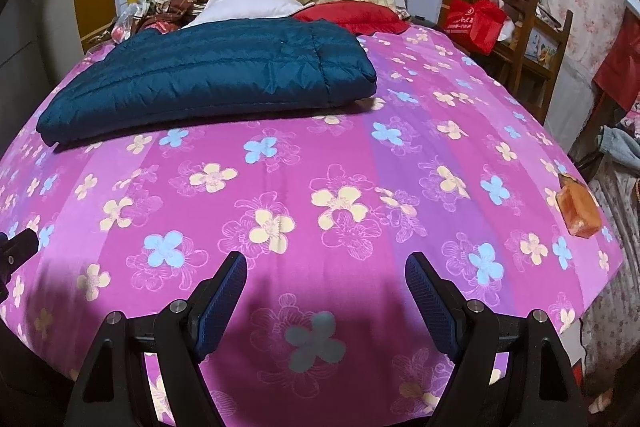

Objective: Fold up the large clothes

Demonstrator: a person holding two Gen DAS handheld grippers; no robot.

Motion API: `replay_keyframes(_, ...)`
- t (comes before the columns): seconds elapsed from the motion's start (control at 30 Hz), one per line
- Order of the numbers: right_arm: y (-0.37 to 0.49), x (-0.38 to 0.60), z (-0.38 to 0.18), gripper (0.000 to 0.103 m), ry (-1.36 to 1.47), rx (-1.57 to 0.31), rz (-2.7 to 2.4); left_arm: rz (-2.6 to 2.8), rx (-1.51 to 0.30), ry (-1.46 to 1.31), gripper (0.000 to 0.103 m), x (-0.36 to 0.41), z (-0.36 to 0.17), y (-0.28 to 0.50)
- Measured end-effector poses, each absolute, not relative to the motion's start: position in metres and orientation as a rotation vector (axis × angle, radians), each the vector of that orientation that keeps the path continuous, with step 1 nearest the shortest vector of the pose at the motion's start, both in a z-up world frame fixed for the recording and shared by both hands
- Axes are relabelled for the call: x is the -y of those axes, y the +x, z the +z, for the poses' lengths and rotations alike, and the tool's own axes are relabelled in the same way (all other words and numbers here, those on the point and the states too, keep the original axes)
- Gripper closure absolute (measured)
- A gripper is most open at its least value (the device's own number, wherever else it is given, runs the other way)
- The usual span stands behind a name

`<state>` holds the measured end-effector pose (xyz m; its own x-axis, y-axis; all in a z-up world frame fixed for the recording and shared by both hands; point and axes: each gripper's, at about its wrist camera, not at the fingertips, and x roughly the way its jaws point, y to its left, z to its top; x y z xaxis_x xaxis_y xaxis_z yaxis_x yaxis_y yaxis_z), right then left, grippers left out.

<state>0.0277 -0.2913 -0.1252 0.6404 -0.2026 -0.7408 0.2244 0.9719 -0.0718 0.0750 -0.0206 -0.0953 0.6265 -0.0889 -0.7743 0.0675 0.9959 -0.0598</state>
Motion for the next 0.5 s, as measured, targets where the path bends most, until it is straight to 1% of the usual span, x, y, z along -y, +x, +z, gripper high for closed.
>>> replay_keyframes(0.5, 0.034, 0.269, -0.123, 0.024, -0.054, -0.850, -0.224, -0.081, -0.865, -0.062, 0.025, 0.007, -0.094, 0.076)
